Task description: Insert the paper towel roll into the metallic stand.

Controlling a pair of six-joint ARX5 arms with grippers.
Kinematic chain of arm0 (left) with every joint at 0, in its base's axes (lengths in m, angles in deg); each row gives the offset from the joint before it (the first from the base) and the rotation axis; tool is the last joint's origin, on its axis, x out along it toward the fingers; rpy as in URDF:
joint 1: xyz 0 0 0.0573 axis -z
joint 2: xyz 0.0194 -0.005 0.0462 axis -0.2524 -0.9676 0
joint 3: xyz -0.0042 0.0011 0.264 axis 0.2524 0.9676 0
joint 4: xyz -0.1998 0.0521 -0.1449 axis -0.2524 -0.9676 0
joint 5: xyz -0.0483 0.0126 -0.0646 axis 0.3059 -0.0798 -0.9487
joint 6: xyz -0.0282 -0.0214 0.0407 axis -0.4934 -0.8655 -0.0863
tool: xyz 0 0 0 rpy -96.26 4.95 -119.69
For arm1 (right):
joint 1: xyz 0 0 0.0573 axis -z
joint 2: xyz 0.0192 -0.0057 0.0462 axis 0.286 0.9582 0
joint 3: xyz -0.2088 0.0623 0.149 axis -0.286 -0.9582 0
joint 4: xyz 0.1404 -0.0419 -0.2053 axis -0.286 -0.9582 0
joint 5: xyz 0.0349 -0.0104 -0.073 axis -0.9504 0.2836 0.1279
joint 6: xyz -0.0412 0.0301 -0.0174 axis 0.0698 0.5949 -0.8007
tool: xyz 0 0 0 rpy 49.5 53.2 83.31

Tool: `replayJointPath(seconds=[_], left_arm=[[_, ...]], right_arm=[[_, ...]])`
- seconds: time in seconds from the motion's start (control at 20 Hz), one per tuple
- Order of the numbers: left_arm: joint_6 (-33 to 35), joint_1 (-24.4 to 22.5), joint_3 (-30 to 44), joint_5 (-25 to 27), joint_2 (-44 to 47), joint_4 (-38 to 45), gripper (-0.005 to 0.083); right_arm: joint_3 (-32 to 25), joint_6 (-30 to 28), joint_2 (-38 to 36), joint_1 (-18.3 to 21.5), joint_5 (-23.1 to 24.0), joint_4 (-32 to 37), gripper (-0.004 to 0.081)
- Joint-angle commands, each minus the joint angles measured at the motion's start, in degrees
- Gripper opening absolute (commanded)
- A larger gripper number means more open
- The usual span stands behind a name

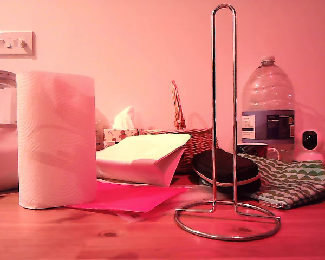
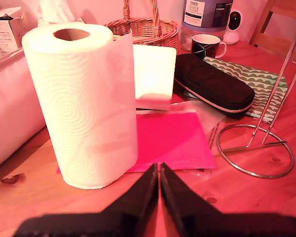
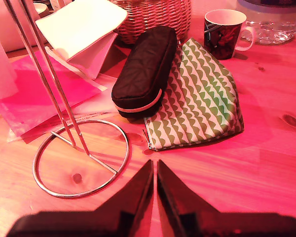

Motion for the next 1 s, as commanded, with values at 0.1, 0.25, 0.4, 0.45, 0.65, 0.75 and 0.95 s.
replayJointPath(seconds=[0.1, 0.25, 0.4, 0.45, 0.65, 0.75, 0.95], left_arm=[[0.28, 0.20, 1.14, -1.40, 0.15, 13.59, -0.0019], [0.26, 0.20, 1.14, -1.38, 0.15, 13.62, -0.0019], [0.31, 0.20, 1.14, -1.49, 0.15, 13.62, -0.0019], [0.37, 0.20, 1.14, -1.90, 0.15, 13.64, -0.0019], [8.04, 0.26, 0.44, -4.98, 0.09, 14.21, -0.0019], [10.95, 0.26, -0.96, -6.36, -0.15, 13.51, -0.0019], [18.91, 0.26, -7.06, -8.31, -4.04, 5.25, -0.0020]], right_arm=[[-0.68, -1.31, 0.04, -0.22, 0.15, 12.87, -0.0013], [-0.68, -1.31, 0.04, -0.22, 0.15, 12.87, -0.0013], [-0.68, -1.29, 0.04, -0.22, -0.46, 12.87, -0.0013], [-0.68, -0.31, 0.04, -0.22, -2.01, 12.94, -0.0013], [-0.68, -0.04, 1.22, -0.24, -10.93, 13.18, 0.0001], [-0.68, -0.04, 2.56, -0.24, -12.85, 14.32, 0.0042], [-0.68, -0.02, 7.02, -0.85, -16.11, 20.92, 0.0071]])
